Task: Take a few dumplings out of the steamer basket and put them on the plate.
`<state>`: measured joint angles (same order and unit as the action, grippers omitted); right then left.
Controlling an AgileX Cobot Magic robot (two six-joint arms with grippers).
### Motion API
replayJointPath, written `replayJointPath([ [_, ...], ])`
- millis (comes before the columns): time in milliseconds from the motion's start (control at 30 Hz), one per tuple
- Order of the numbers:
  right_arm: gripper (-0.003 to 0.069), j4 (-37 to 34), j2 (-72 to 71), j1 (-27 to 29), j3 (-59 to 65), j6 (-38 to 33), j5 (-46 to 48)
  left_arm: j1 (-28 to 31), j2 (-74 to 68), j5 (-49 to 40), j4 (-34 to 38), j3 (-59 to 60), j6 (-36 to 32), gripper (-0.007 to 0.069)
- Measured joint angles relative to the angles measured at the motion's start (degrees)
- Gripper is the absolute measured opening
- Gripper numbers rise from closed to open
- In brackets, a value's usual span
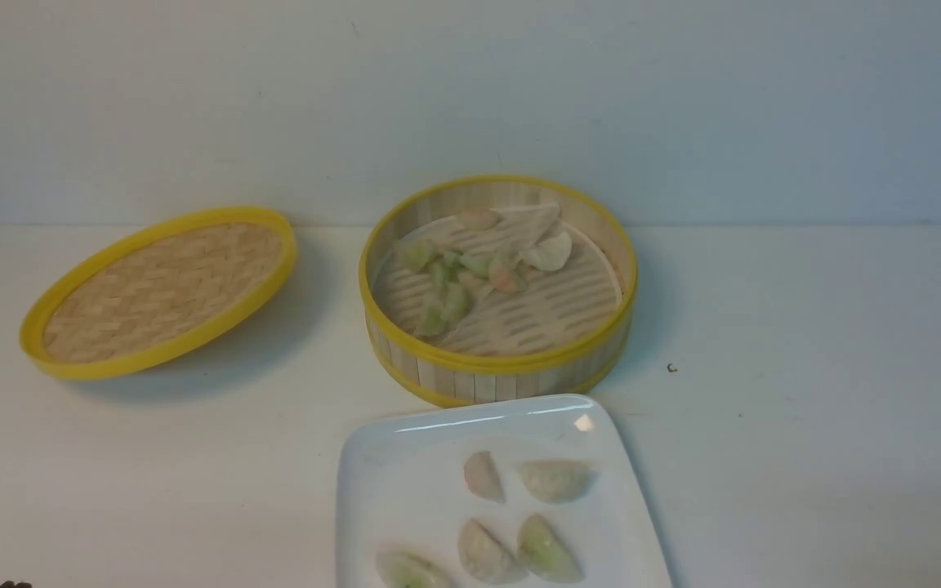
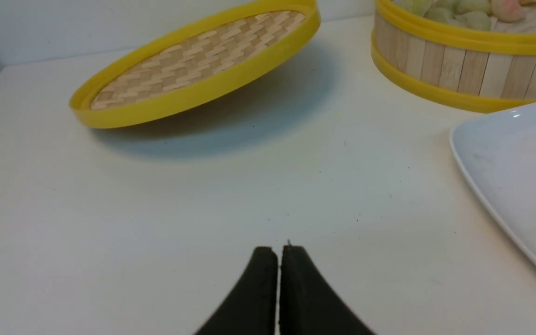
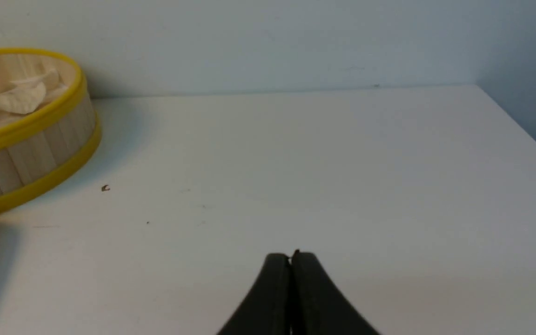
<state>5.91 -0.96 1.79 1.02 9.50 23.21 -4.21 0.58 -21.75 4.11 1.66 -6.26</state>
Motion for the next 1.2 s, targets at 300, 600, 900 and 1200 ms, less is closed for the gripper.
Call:
replayJointPath([
  [300,-0.0014,-0.1,0.0,-0.1,0.0,-0.3,0.0,0.0,0.0,0.0,0.0,0.0,0.0,-0.0006],
  [600,-0.0014,-0.1,0.0,-0.1,0.0,-0.4,0.0,0.0,0.0,0.0,0.0,0.0,0.0,-0.0006],
  [900,-0.0014,-0.1,0.0,-0.1,0.0,-0.4,0.0,0.0,0.0,0.0,0.0,0.0,0.0,-0.0006],
  [1200,-0.0014,-0.2,0.0,-0.1,0.0,-0.4,0.0,0.0,0.0,0.0,0.0,0.0,0.0,-0.0006],
])
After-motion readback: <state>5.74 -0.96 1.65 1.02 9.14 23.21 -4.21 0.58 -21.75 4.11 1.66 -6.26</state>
